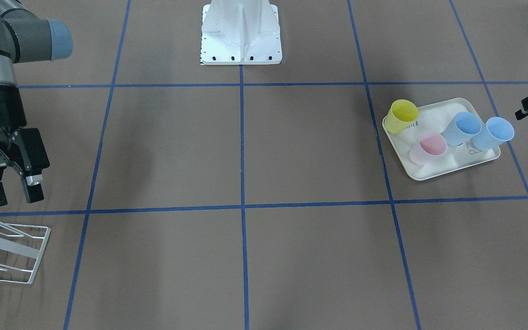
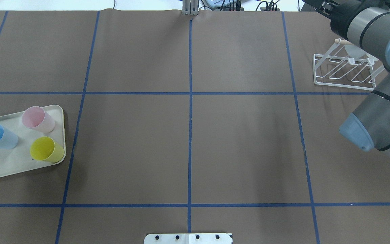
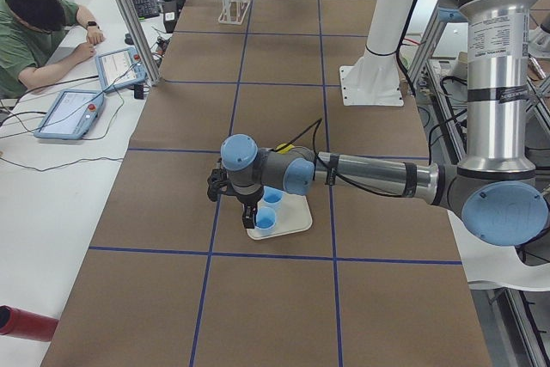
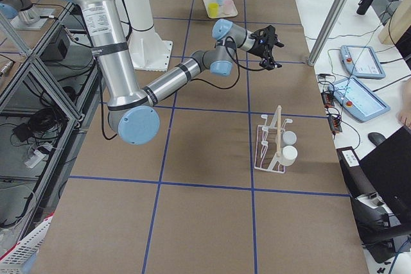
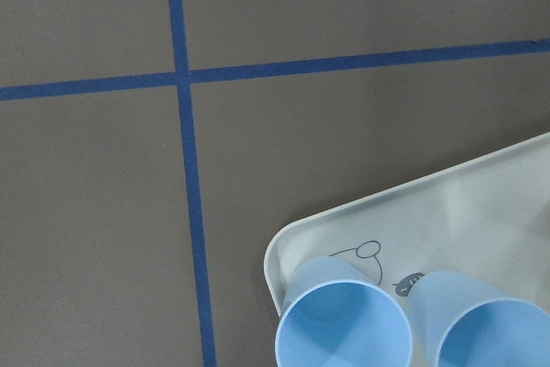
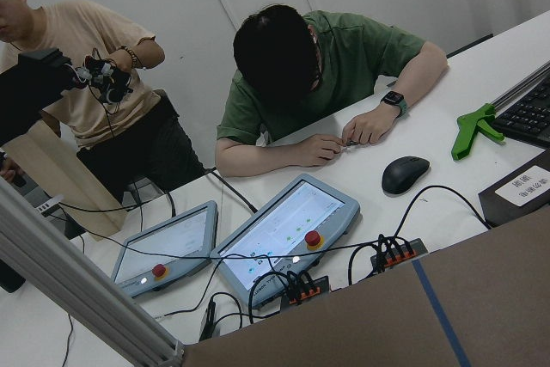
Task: Transfer IKEA cup to right arm and place on rack
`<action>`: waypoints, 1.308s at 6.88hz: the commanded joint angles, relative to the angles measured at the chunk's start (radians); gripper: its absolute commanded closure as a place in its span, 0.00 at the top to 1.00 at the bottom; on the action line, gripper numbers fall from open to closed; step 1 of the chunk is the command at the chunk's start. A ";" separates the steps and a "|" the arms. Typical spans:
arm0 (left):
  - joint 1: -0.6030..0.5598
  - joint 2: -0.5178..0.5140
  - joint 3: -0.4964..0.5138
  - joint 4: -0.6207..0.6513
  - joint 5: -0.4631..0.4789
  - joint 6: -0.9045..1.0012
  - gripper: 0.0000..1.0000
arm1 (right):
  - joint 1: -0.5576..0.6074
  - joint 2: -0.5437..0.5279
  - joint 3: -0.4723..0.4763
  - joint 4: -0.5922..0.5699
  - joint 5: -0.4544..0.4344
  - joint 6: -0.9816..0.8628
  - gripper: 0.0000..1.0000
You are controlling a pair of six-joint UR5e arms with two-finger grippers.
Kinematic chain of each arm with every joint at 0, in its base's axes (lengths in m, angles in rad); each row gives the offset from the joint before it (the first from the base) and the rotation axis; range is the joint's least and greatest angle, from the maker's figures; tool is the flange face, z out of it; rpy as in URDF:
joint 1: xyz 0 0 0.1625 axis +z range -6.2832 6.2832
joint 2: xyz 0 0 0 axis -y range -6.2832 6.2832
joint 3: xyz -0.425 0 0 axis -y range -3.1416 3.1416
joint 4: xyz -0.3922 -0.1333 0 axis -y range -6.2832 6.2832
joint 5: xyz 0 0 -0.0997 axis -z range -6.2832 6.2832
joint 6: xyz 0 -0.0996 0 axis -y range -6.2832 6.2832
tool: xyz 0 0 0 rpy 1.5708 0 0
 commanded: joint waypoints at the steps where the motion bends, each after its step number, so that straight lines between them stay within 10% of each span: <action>1: 0.002 0.058 -0.071 -0.003 -0.008 -0.097 1.00 | -0.011 -0.001 -0.003 0.002 -0.002 0.001 0.99; 9: 0.057 0.022 0.160 -0.197 0.039 -0.168 1.00 | -0.034 0.001 -0.005 0.003 -0.008 0.006 0.99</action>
